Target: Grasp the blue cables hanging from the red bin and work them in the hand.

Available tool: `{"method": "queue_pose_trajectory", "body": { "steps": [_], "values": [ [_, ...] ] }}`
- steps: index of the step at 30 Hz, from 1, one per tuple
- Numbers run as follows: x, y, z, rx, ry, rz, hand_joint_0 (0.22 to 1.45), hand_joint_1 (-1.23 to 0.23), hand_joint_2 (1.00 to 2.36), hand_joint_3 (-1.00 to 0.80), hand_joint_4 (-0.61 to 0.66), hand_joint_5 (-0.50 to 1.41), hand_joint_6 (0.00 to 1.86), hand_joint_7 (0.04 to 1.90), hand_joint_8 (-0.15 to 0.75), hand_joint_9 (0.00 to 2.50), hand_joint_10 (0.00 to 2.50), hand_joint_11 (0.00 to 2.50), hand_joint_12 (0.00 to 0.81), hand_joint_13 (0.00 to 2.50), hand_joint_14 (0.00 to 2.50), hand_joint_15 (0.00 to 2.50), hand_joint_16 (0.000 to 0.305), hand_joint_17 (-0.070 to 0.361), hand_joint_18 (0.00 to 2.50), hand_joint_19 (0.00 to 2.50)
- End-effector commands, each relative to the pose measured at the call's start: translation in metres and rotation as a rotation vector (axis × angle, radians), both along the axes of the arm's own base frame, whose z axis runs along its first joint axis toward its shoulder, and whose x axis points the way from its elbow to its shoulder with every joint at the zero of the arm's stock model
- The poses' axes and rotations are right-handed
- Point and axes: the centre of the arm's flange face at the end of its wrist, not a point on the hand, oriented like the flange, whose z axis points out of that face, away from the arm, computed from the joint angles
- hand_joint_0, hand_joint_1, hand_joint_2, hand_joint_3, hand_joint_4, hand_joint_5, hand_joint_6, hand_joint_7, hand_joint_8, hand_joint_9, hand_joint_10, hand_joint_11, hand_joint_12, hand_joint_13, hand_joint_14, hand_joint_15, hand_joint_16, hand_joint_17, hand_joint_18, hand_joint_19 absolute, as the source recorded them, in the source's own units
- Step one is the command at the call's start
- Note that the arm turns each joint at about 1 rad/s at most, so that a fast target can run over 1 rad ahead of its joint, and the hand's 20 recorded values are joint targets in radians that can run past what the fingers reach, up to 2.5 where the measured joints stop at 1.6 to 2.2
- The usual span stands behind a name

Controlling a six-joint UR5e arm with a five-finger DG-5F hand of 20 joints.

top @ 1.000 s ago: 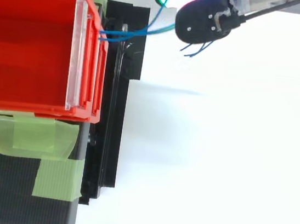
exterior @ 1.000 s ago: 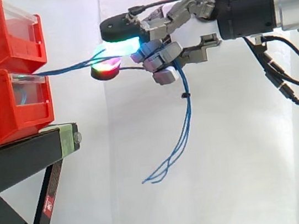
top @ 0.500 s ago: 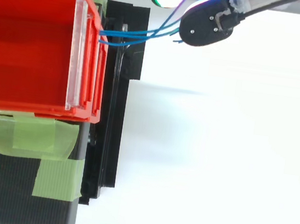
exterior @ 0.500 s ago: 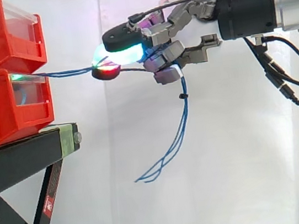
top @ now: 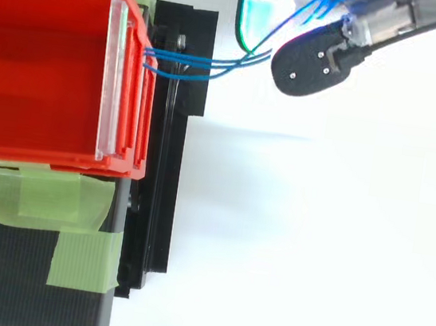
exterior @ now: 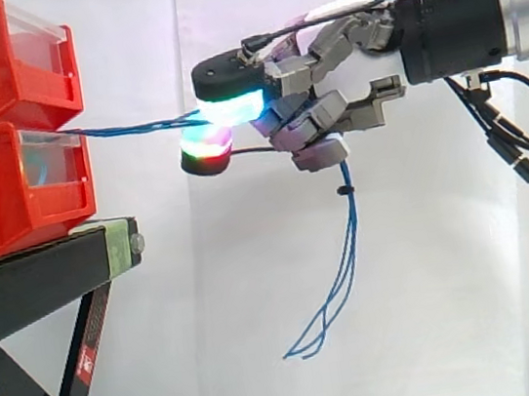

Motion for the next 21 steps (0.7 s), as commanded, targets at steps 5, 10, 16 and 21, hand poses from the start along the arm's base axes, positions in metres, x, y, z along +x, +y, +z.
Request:
{"method": "queue_pose_trajectory", "body": {
  "steps": [5, 10, 16, 21],
  "values": [
    [-0.0009, 0.0001, -0.0008, -0.002, 0.008, 0.008, 0.94, -0.68, 1.01, -0.68, 0.31, 0.17, 0.44, 1.20, 0.419, 0.48, 2.50, 2.34, 0.458, 0.92, 2.50, 1.27, 0.058, 0.130, 1.38, 1.31],
    [-0.0004, -0.0001, -0.0004, 0.001, 0.003, 0.006, 0.93, -0.66, 1.01, -0.69, 0.31, 0.19, 0.43, 1.21, 0.420, 0.50, 2.50, 2.35, 0.460, 0.94, 2.50, 1.27, 0.057, 0.128, 1.39, 1.31],
    [-0.0002, -0.0005, -0.0001, 0.002, 0.000, 0.001, 0.87, -0.64, 1.01, -0.76, 0.31, 0.22, 0.40, 1.24, 0.423, 0.55, 2.50, 2.37, 0.450, 0.95, 2.49, 1.28, 0.057, 0.129, 1.42, 1.32],
    [0.0023, -0.0011, 0.0022, 0.006, -0.026, -0.004, 0.83, -0.63, 1.01, -0.83, 0.32, 0.24, 0.40, 1.25, 0.422, 0.57, 2.50, 2.39, 0.457, 0.98, 2.48, 1.28, 0.059, 0.133, 1.45, 1.32]
  ]
}}
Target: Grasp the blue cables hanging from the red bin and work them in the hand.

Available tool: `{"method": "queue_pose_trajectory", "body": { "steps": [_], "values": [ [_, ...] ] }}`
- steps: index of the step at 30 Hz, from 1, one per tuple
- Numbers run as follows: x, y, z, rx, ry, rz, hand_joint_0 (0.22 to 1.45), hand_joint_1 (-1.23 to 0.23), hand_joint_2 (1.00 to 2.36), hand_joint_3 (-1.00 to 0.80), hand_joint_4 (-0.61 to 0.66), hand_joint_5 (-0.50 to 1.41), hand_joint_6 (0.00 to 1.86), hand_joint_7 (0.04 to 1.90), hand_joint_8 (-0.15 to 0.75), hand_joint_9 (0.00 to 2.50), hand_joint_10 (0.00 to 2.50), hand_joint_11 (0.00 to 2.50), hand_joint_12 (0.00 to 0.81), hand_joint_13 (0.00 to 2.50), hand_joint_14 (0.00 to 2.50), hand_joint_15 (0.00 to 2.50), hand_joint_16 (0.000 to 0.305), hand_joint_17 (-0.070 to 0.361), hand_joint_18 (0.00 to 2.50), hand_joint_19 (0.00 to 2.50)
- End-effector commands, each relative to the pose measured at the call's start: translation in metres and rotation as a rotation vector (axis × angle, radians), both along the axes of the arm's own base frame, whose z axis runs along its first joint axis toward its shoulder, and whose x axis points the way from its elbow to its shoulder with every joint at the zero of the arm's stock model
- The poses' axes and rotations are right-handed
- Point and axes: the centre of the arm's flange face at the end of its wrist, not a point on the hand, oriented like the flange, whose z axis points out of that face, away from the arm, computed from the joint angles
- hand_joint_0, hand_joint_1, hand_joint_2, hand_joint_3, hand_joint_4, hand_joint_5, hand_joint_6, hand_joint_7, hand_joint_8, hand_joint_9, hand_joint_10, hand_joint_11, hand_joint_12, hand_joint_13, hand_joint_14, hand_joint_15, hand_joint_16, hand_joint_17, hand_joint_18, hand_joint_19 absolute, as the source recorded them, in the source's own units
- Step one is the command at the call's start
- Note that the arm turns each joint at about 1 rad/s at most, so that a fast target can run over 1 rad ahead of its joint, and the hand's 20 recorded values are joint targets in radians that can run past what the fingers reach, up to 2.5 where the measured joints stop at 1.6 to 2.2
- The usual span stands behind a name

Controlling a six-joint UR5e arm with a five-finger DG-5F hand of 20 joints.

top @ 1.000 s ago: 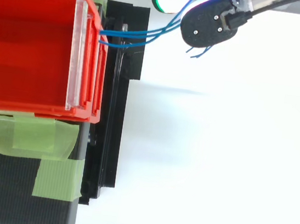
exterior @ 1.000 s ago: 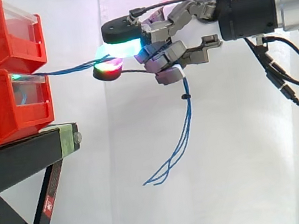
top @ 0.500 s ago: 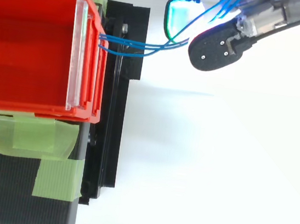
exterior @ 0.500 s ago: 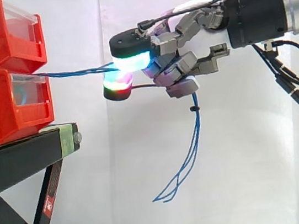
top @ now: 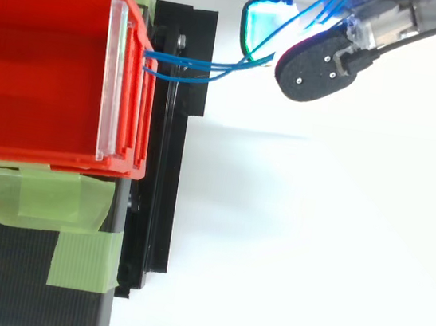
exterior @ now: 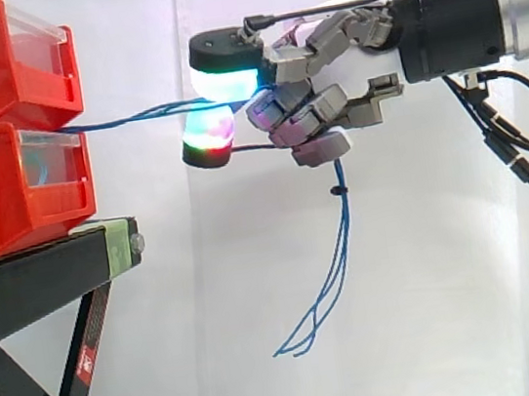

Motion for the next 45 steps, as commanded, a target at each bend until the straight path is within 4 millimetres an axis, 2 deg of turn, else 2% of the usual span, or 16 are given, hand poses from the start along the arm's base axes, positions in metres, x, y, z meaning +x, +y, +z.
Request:
{"method": "queue_pose_trajectory", "body": {
  "steps": [1, 11, 12, 14, 15, 17, 22, 24, 28, 30, 34, 36, 38, 41, 43, 45],
  "values": [
    [0.0017, -0.0004, 0.0015, 0.001, -0.017, -0.003, 0.83, -0.63, 1.01, -0.85, 0.31, 0.24, 0.40, 1.25, 0.423, 0.57, 2.50, 2.40, 0.457, 0.98, 2.49, 1.27, 0.059, 0.132, 1.45, 1.33],
    [0.0029, -0.0013, 0.0029, -0.004, -0.030, -0.012, 0.84, -0.63, 1.00, -0.90, 0.31, 0.30, 0.42, 1.26, 0.422, 0.70, 2.50, 2.43, 0.439, 1.05, 2.45, 1.29, 0.059, 0.132, 1.52, 1.31],
    [0.0032, -0.0013, 0.0019, -0.004, -0.028, -0.012, 0.89, -0.64, 1.01, -0.80, 0.29, 0.32, 0.41, 1.27, 0.414, 0.73, 2.50, 2.44, 0.437, 1.08, 2.43, 1.31, 0.057, 0.128, 1.52, 1.32],
    [0.0029, -0.0015, 0.0029, -0.004, -0.030, -0.013, 0.91, -0.64, 1.01, -0.68, 0.29, 0.33, 0.40, 1.28, 0.411, 0.75, 2.50, 2.47, 0.439, 1.09, 2.41, 1.34, 0.057, 0.128, 1.53, 1.33],
    [0.0029, -0.0016, 0.0029, -0.004, -0.030, -0.015, 0.91, -0.65, 1.01, -0.66, 0.29, 0.33, 0.40, 1.28, 0.411, 0.75, 2.50, 2.47, 0.439, 1.09, 2.41, 1.34, 0.057, 0.129, 1.53, 1.32],
    [0.0028, -0.0019, 0.0029, -0.005, -0.030, -0.018, 0.91, -0.64, 1.02, -0.43, 0.30, 0.35, 0.34, 1.30, 0.412, 0.75, 2.50, 2.47, 0.443, 1.10, 2.41, 1.34, 0.057, 0.129, 1.53, 1.33],
    [0.0028, -0.0019, 0.0029, -0.005, -0.030, -0.018, 0.93, -0.66, 1.02, -0.17, 0.32, 0.37, 0.17, 1.35, 0.424, 0.75, 2.50, 2.47, 0.470, 1.12, 2.43, 1.33, 0.065, 0.147, 1.57, 1.30],
    [0.0028, -0.0019, 0.0029, -0.005, -0.030, -0.018, 0.93, -0.68, 1.01, -0.18, 0.33, 0.36, 0.18, 1.34, 0.428, 0.75, 2.50, 2.47, 0.474, 1.12, 2.45, 1.32, 0.067, 0.150, 1.58, 1.29],
    [0.0028, -0.0019, 0.0029, -0.005, -0.030, -0.018, 0.88, -0.72, 1.01, -0.60, 0.29, 0.34, 0.14, 1.37, 0.412, 0.68, 2.50, 2.50, 0.447, 1.04, 2.44, 1.36, 0.058, 0.130, 1.48, 1.34],
    [0.0028, -0.0019, 0.0029, -0.005, -0.030, -0.018, 0.89, -0.72, 1.01, -0.65, 0.30, 0.33, 0.14, 1.37, 0.408, 0.67, 2.50, 2.48, 0.452, 1.04, 2.43, 1.35, 0.057, 0.128, 1.47, 1.35],
    [0.0030, -0.0019, 0.0030, -0.005, -0.031, -0.018, 0.94, -0.74, 1.02, -0.54, 0.29, 0.32, 0.14, 1.35, 0.403, 0.65, 2.50, 2.48, 0.448, 1.03, 2.43, 1.35, 0.057, 0.129, 1.46, 1.32],
    [0.0030, -0.0019, 0.0030, -0.005, -0.031, -0.018, 0.96, -0.75, 1.02, -0.44, 0.29, 0.32, 0.14, 1.35, 0.401, 0.64, 2.50, 2.49, 0.448, 1.03, 2.43, 1.34, 0.058, 0.130, 1.46, 1.33],
    [0.0030, -0.0019, 0.0030, -0.005, -0.031, -0.018, 0.99, -0.73, 1.02, -0.24, 0.29, 0.32, 0.11, 1.35, 0.399, 0.64, 2.50, 2.49, 0.449, 1.02, 2.43, 1.37, 0.057, 0.129, 1.44, 1.33],
    [0.0030, -0.0019, 0.0030, -0.005, -0.031, -0.018, 1.00, -0.73, 1.02, -0.05, 0.30, 0.32, 0.10, 1.33, 0.407, 0.63, 2.50, 2.44, 0.460, 1.02, 2.47, 1.31, 0.060, 0.135, 1.46, 1.32],
    [0.0030, -0.0019, 0.0030, -0.005, -0.031, -0.018, 1.00, -0.73, 1.01, 0.04, 0.31, 0.32, 0.09, 1.32, 0.410, 0.63, 2.50, 2.41, 0.472, 1.03, 2.49, 1.27, 0.065, 0.146, 1.49, 1.30],
    [0.0027, -0.0029, 0.0030, -0.003, -0.032, -0.019, 0.99, -0.73, 1.00, 0.07, 0.32, 0.32, 0.10, 1.31, 0.426, 0.63, 2.50, 2.39, 0.490, 1.05, 2.50, 1.26, 0.070, 0.158, 1.52, 1.27]
  ]
}}
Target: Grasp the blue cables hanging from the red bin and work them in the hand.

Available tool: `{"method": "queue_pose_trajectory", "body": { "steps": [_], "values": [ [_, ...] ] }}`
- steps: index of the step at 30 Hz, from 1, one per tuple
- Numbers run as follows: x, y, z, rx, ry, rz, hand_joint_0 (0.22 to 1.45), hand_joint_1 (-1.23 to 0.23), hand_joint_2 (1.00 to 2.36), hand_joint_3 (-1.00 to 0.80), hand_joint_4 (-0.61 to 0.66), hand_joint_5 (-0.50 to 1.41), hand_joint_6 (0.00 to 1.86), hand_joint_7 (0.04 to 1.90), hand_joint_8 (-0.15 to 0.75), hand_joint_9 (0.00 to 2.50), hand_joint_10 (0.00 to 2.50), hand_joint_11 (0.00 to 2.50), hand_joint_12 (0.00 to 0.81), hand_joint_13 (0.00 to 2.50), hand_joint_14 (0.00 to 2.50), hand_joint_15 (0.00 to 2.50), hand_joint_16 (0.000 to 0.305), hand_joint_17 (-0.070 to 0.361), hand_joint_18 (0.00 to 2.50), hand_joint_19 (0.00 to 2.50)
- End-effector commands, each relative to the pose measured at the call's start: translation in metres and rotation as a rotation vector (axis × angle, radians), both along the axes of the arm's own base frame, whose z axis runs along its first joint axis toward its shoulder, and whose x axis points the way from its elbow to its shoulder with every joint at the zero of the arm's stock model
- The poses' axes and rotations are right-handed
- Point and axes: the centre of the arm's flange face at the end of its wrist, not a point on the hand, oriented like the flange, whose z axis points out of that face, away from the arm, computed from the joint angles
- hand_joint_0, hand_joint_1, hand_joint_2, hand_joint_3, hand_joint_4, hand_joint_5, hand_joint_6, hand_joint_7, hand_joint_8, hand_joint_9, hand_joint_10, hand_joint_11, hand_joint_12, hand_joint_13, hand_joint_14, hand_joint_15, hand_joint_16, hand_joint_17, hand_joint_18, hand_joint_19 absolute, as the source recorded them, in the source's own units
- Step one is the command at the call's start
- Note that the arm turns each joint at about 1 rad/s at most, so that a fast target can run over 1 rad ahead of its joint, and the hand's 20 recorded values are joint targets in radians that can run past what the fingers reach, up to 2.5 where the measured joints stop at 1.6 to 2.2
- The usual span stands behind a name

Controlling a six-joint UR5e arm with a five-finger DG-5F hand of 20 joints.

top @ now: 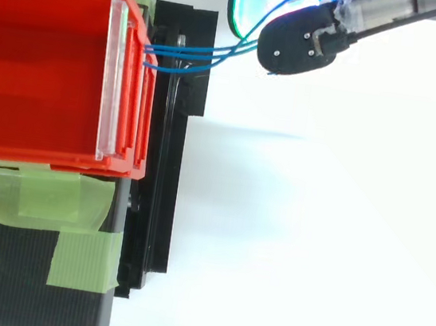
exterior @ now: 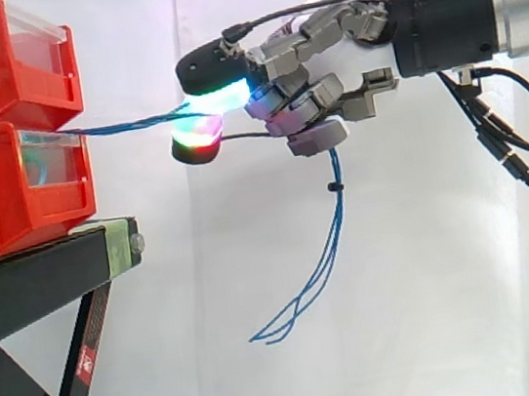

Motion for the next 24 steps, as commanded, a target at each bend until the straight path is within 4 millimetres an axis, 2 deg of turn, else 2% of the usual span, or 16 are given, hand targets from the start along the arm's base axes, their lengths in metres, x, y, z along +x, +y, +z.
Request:
{"method": "queue_pose_trajectory", "body": {
  "steps": [1, 5, 9, 11, 12, 13, 14, 18, 24],
  "values": [
    [0.0001, 0.0003, 0.0000, 0.001, 0.000, 0.000, 0.97, -0.73, 1.00, 0.06, 0.34, 0.32, 0.08, 1.31, 0.429, 0.63, 2.50, 2.36, 0.499, 1.05, 2.50, 1.25, 0.071, 0.161, 1.52, 1.26],
    [-0.0002, -0.0007, 0.0000, 0.003, 0.000, -0.001, 0.97, -0.75, 1.00, 0.05, 0.34, 0.31, 0.07, 1.31, 0.432, 0.58, 2.50, 2.37, 0.504, 1.02, 2.50, 1.24, 0.073, 0.165, 1.50, 1.26],
    [0.0001, 0.0003, 0.0000, 0.003, 0.000, 0.000, 1.03, -0.77, 1.03, 0.17, 0.30, 0.30, 0.02, 1.33, 0.422, 0.52, 2.50, 2.34, 0.487, 0.94, 2.50, 1.23, 0.068, 0.154, 1.41, 1.28],
    [-0.0002, -0.0007, 0.0000, 0.004, -0.001, -0.001, 0.94, -0.74, 1.34, 0.15, 0.30, 0.29, 0.04, 1.32, 0.429, 0.50, 2.50, 2.33, 0.493, 0.91, 2.50, 1.20, 0.070, 0.157, 1.39, 1.29],
    [-0.0002, -0.0007, 0.0000, 0.004, -0.001, -0.001, 0.93, -0.74, 1.36, 0.14, 0.30, 0.29, 0.04, 1.32, 0.427, 0.49, 2.50, 2.33, 0.493, 0.91, 2.50, 1.20, 0.070, 0.157, 1.38, 1.29],
    [0.0000, -0.0007, 0.0001, 0.004, -0.002, -0.001, 0.89, -0.72, 1.50, 0.10, 0.31, 0.28, 0.05, 1.31, 0.425, 0.45, 2.50, 2.24, 0.495, 0.90, 2.50, 1.16, 0.071, 0.159, 1.39, 1.28],
    [0.0001, -0.0007, 0.0003, 0.004, -0.004, -0.001, 0.86, -0.71, 1.58, 0.07, 0.31, 0.27, 0.06, 1.30, 0.429, 0.45, 2.50, 2.28, 0.500, 0.90, 2.50, 1.18, 0.071, 0.161, 1.39, 1.28],
    [0.0009, 0.0002, 0.0012, 0.004, -0.007, 0.000, 0.84, -0.71, 1.63, 0.04, 0.31, 0.27, 0.05, 1.30, 0.437, 0.45, 2.50, 2.27, 0.507, 0.87, 2.50, 1.16, 0.072, 0.163, 1.38, 1.26],
    [0.0005, -0.0004, 0.0010, 0.004, -0.005, 0.002, 0.97, -0.73, 1.47, 0.15, 0.27, 0.26, 0.03, 1.31, 0.422, 0.41, 2.50, 2.31, 0.475, 0.80, 2.50, 1.16, 0.064, 0.145, 1.27, 1.33]
  ]
}}
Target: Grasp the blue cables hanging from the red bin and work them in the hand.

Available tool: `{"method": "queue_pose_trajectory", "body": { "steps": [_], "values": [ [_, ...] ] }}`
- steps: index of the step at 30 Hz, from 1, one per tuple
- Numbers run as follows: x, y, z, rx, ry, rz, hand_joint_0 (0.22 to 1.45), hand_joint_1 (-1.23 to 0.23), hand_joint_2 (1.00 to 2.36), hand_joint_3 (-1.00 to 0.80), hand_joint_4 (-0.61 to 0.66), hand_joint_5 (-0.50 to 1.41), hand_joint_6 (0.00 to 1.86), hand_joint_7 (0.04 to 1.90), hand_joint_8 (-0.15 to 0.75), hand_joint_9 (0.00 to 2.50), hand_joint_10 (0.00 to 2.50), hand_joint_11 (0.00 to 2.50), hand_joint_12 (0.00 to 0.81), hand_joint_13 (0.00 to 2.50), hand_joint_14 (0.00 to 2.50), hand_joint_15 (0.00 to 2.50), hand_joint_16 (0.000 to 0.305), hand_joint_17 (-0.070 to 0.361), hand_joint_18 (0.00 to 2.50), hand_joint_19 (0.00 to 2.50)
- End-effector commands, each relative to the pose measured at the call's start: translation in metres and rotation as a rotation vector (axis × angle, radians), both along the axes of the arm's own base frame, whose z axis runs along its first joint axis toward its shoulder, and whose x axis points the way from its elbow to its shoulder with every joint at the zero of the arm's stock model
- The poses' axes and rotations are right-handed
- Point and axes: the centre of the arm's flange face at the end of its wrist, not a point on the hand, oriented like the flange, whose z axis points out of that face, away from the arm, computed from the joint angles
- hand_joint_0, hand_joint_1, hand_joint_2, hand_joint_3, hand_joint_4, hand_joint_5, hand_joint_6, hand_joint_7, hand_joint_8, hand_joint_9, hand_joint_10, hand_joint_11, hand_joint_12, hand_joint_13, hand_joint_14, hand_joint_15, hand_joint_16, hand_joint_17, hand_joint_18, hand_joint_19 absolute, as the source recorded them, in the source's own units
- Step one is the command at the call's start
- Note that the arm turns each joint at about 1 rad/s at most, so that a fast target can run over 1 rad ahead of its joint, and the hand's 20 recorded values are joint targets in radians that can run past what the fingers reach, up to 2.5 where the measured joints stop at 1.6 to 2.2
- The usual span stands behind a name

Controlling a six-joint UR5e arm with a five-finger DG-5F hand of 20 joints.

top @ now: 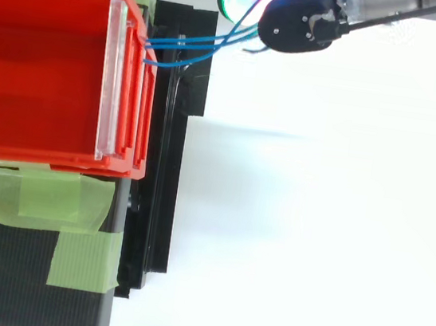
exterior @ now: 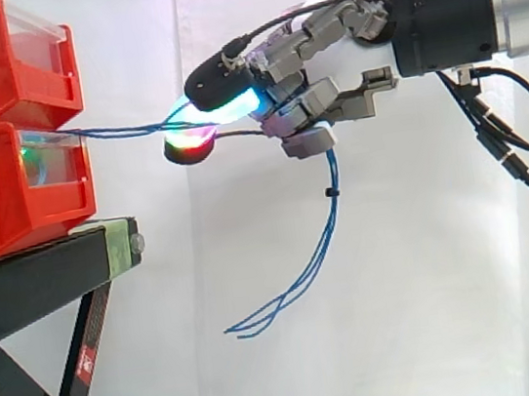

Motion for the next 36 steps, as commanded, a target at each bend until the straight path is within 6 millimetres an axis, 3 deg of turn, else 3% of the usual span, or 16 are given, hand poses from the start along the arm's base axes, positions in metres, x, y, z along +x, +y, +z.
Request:
{"method": "queue_pose_trajectory", "body": {
  "steps": [1, 8, 17, 28, 36],
  "values": [
    [0.000, 0.000, 0.000, 0.002, 0.000, 0.001, 1.01, -0.73, 1.41, 0.20, 0.25, 0.26, 0.04, 1.32, 0.415, 0.40, 2.50, 2.29, 0.470, 0.78, 2.50, 1.15, 0.061, 0.138, 1.23, 1.35],
    [0.000, 0.001, 0.000, 0.043, -0.006, 0.011, 1.16, -0.73, 1.26, 0.35, 0.16, 0.27, 0.12, 1.30, 0.389, 0.36, 2.50, 2.31, 0.446, 0.70, 2.50, 1.16, 0.054, 0.122, 1.05, 1.34],
    [0.002, 0.007, 0.006, 0.139, -0.007, 0.073, 1.24, -0.73, 1.16, 0.42, 0.12, 0.27, 0.15, 1.30, 0.386, 0.35, 2.50, 2.32, 0.448, 0.67, 2.50, 1.13, 0.053, 0.120, 0.97, 1.29],
    [-0.012, 0.013, -0.006, 0.179, 0.129, 0.105, 1.28, -0.73, 1.11, 0.46, 0.09, 0.25, 0.19, 1.28, 0.378, 0.33, 2.50, 2.30, 0.449, 0.62, 2.50, 1.13, 0.053, 0.119, 0.91, 1.28],
    [-0.015, 0.014, 0.004, 0.238, 0.111, 0.112, 1.29, -0.73, 1.10, 0.45, 0.09, 0.25, 0.20, 1.27, 0.375, 0.32, 2.50, 2.28, 0.439, 0.61, 2.50, 1.14, 0.053, 0.119, 0.89, 1.28]
  ]
}}
